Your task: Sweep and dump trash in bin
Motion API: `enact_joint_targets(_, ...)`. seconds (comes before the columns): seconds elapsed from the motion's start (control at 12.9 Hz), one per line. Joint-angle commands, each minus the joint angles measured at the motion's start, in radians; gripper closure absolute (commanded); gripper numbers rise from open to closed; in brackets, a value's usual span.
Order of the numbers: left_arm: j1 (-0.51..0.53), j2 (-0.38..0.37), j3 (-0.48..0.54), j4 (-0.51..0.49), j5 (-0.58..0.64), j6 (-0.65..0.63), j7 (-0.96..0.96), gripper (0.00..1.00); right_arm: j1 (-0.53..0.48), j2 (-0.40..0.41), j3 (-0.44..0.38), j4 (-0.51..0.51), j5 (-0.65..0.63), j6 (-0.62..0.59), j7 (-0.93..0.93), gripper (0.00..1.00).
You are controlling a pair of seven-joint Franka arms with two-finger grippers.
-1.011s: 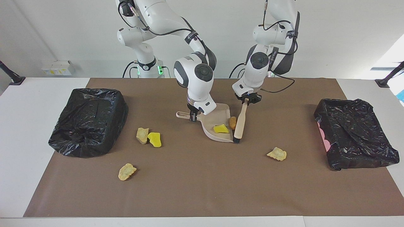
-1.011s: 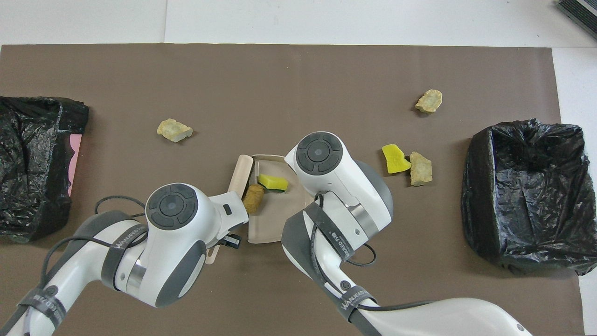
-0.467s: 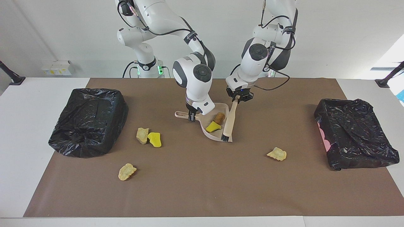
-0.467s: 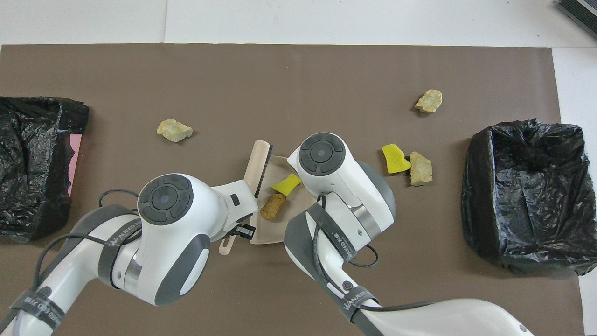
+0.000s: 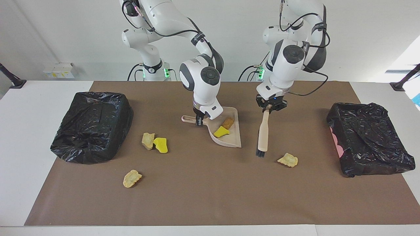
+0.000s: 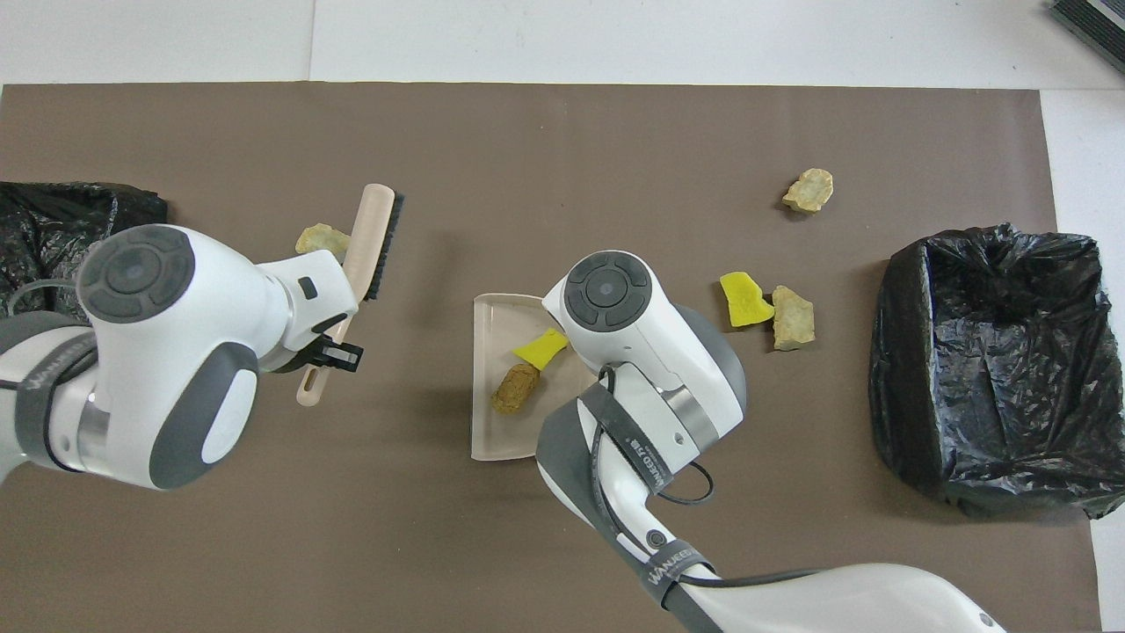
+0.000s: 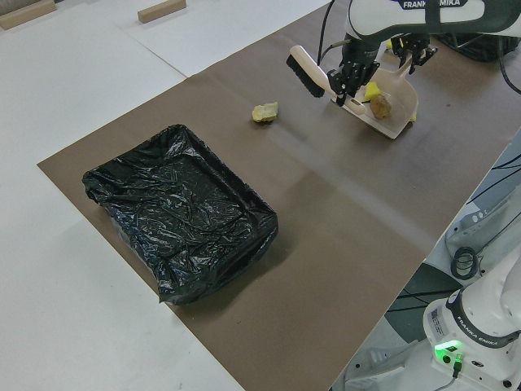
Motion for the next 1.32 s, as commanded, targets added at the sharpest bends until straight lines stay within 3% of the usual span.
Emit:
enact_joint_targets(0.0,-0.003,0.134,0.07,0.146,0.133,-0.028,0.112,1.0,-0.011,-0.029,0.008,-0.038,-0.008,0.013,0.02,1.0)
enact_joint_targets(0.23,-0.003,0.232,0.216,0.248,0.167,0.006,0.403,1.0,-0.011,-0.028,0.008,-0.038,-0.008,0.013,0.02,1.0)
enact_joint_targets(0.47,0.011,0.262,0.235,0.204,0.167,0.076,0.498,1.0,-0.011,-0.028,0.008,-0.038,-0.008,0.016,0.02,1.0)
enact_joint_targets(0.86,0.017,0.174,0.227,0.046,0.166,0.063,0.553,1.0,-0.011,-0.028,0.008,-0.04,-0.008,0.022,0.02,1.0)
enact_joint_targets(1.24,-0.075,0.096,0.178,-0.069,0.12,-0.009,0.513,1.0,-0.013,-0.031,0.008,-0.06,-0.008,0.041,0.02,1.0)
